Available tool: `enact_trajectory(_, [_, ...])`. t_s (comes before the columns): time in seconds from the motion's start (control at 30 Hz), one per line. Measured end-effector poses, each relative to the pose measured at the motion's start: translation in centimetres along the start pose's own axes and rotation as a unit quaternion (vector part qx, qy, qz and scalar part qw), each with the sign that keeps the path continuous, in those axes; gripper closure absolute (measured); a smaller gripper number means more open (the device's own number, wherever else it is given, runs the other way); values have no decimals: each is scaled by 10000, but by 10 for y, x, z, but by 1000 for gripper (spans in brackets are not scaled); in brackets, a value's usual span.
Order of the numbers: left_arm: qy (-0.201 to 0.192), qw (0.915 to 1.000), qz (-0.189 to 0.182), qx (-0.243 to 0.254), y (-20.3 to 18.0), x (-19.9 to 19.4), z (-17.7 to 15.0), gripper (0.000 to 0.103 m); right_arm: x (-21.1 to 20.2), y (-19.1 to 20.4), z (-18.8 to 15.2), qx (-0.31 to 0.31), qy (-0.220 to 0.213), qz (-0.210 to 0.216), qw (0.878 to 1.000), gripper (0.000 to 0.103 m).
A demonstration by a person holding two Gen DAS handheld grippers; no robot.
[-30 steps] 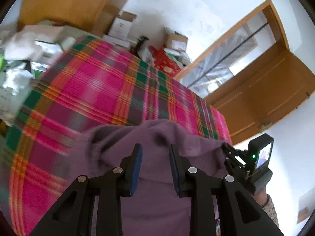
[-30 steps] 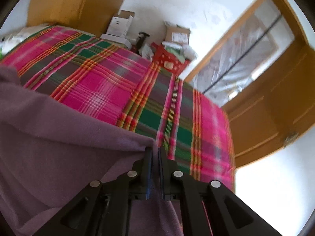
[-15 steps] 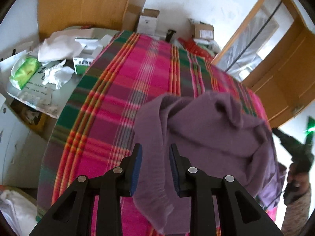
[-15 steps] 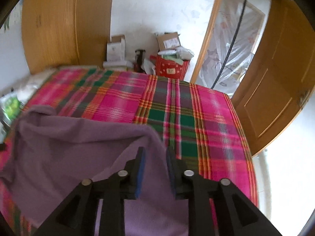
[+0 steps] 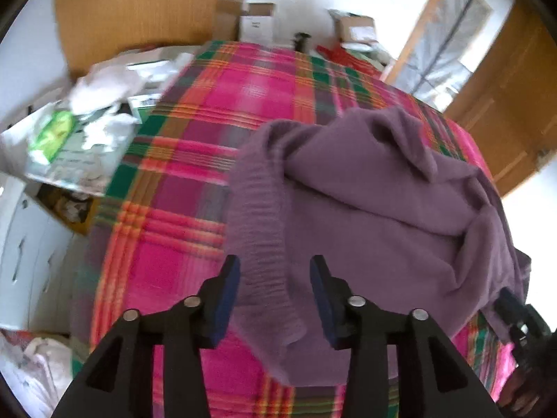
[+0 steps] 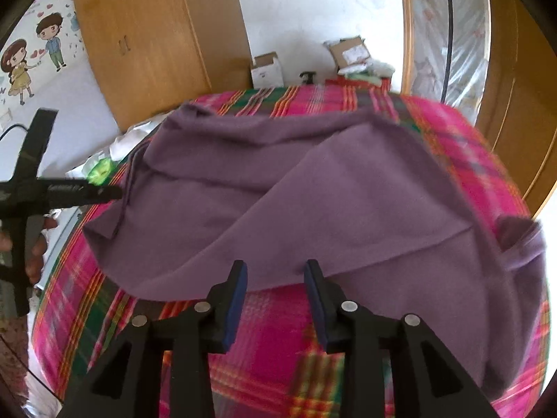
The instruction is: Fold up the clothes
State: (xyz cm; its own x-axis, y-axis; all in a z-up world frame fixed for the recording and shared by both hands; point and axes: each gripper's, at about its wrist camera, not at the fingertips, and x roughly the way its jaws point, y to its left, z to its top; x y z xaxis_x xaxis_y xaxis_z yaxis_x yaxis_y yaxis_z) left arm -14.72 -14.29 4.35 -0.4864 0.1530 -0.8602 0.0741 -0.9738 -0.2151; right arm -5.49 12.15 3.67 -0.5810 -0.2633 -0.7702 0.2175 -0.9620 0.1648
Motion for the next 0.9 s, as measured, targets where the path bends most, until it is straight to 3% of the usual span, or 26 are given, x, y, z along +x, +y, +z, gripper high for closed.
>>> enact_trajectory(0.33, [290, 9955, 905, 28, -6, 28, 16, 59, 12, 8, -7, 159, 101, 187, 9996, 68])
enact_trajectory(0.43, [319, 9934, 1087, -190, 5, 28, 16, 59, 13, 7, -7, 171, 107, 195, 9996, 68])
enact_trajectory(0.57, [361, 9926, 1091, -400, 22, 26, 14, 57, 13, 2, -6, 249, 83, 198, 9995, 68])
enact_trajectory(0.77, [20, 9890, 1232, -822, 49, 3, 9, 57, 15, 2, -6, 309, 76, 247, 9992, 68])
enact_trajectory(0.9, [-6, 9888, 1004, -1099, 64, -2, 7, 57, 15, 5, -5, 299, 49, 273, 9992, 68])
